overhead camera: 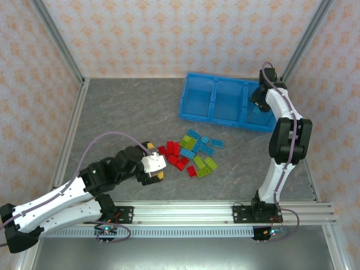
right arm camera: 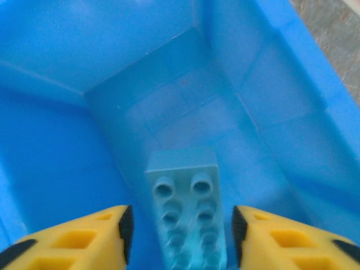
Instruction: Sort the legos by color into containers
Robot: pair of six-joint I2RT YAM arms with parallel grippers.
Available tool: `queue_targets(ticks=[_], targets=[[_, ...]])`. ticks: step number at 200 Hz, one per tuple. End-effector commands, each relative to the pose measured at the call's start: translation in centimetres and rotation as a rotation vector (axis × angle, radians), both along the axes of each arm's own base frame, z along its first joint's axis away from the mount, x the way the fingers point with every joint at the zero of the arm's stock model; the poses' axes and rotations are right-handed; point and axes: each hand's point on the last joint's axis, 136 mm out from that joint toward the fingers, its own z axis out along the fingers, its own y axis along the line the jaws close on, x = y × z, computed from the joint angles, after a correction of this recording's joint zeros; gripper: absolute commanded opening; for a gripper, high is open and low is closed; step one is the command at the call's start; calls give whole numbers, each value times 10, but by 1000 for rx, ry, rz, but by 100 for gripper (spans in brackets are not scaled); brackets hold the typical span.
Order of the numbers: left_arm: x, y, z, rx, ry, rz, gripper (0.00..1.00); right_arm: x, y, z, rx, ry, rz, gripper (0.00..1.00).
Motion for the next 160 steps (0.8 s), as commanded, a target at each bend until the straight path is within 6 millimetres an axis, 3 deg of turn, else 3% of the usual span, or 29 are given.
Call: queue_targets(ticks=[1, 19, 40, 76, 94, 123, 160], targets=[[6, 4, 3, 20, -34, 24, 100, -8, 1, 28, 17, -8, -5, 59], [6, 5, 3, 19, -42, 26, 100, -21, 9, 41, 50, -42, -2, 61], [6, 7, 3, 25, -46, 27, 100, -50, 18, 55, 72, -89, 2, 63], [9, 10, 6, 26, -60, 52, 100, -120, 79, 70, 181, -138, 169, 63], [10, 11, 6, 31, -64, 59, 100, -162, 117, 59, 215, -126, 254, 63], [8, 10, 4, 36, -56, 41, 100, -226, 170, 26, 255, -40, 421, 61], [7, 11, 4, 45, -59, 34, 100, -281, 221, -16, 275, 125, 530, 62]])
